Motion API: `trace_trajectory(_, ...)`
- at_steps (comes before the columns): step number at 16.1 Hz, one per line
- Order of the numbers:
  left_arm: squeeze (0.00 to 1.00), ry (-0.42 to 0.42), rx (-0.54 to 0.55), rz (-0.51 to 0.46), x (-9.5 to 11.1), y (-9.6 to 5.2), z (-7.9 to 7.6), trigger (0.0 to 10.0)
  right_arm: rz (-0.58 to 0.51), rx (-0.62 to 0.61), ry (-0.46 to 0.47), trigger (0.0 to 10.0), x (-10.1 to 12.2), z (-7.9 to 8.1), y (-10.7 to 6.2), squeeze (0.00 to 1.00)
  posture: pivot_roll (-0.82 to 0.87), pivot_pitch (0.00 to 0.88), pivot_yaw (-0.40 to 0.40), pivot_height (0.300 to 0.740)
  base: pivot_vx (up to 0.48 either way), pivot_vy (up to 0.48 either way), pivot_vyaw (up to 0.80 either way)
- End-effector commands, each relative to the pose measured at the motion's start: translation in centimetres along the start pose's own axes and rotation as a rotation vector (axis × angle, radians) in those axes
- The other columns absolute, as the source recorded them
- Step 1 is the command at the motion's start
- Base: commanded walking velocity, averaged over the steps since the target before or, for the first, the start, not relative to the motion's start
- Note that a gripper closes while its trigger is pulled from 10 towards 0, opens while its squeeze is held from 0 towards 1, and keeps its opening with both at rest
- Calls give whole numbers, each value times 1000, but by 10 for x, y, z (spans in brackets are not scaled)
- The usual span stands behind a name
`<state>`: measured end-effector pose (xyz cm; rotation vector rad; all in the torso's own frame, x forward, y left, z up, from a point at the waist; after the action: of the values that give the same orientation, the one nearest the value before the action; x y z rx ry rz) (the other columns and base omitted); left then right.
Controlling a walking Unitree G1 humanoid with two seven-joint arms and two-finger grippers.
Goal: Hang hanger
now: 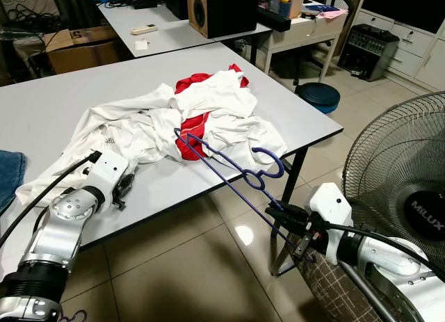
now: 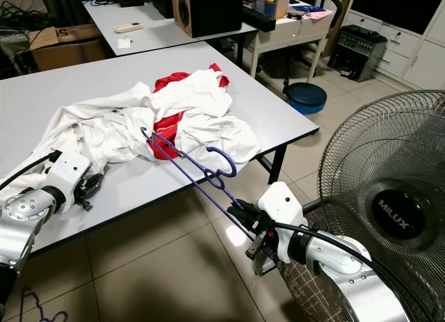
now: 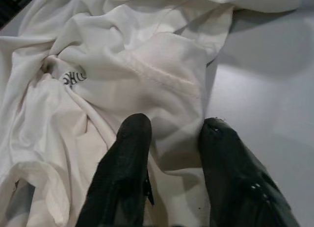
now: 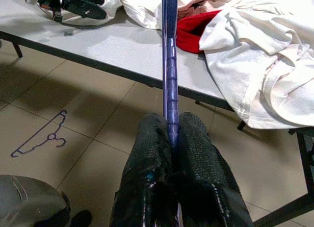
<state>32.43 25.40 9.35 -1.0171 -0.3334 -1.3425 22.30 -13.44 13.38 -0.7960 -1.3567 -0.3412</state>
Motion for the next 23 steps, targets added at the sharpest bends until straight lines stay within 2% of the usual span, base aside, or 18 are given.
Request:
trace_trajectory(1, 0, -3, 30, -24, 5, 1, 4, 392, 0, -2, -4, 10000, 1, 0, -1, 0, -67, 0, 28, 740, 0, 0, 0)
trace_trajectory(2, 0, -13, 35, -31, 6, 1, 4, 0, 0, -2, -4, 10000, 1, -1, -1, 0, -68, 0, 29, 740, 0, 0, 0)
trace_trajectory(7, 0, -51, 28, -62, 10, 5, 1, 0, 2, -3, -7, 10000, 1, -1, -1, 0, -72, 0, 30, 740, 0, 0, 0)
trace_trajectory(10, 0, -50, 29, -48, 10, 8, -1, 0, 3, -3, -10, 10000, 1, -1, -1, 0, -74, 0, 33, 740, 0, 0, 0)
trace_trajectory(14, 0, -68, 52, -44, 9, 9, 6, 0, 5, 0, -14, 10000, 0, -2, -1, 0, -74, 0, 26, 740, 0, 0, 0)
trace_trajectory(16, 0, -68, 60, -69, 11, 7, 15, 0, 6, 2, -19, 10000, 1, -3, -1, 0, -74, 0, 23, 740, 0, 0, 0)
trace_trajectory(18, 0, -60, 35, -104, 15, 4, 22, 0, 6, 4, -21, 10000, 1, -4, -1, 0, -72, 0, 20, 740, 0, 0, 0)
trace_trajectory(19, 0, -15, -24, -139, 19, -5, 31, 0, 9, 7, -24, 10000, 0, -4, -1, 0, -70, 0, 20, 740, 0, 0, 0)
trace_trajectory(21, 0, 33, -64, -143, 18, -14, 39, 0, 11, 10, -26, 10000, 0, -4, -2, 0, -67, 0, 19, 740, 0, 0, 0)
trace_trajectory(22, 0, 111, -183, -214, 27, -28, 41, 0, 14, 23, -34, 10000, 0, -4, -1, 0, -62, 0, 14, 740, 0, 0, 0)
trace_trajectory(23, 0, 125, -212, -228, 29, -31, 41, 0, 15, 25, -36, 10000, 0, -4, -1, 0, -62, 0, 14, 740, 0, 0, 0)
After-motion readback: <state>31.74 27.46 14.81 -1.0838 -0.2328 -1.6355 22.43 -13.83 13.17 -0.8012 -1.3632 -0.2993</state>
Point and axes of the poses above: a point about 5 cm out from each wrist's last joint towards the gripper, its own y axis pointing out of the wrist towards the gripper, its own x axis along the axis of the wrist's last joint, z = x × y, the point moved 2 cm from there along y, pointing out of the wrist towards the gripper, and after that the axes turned 9 degrees about y, right-handed, at the moved point
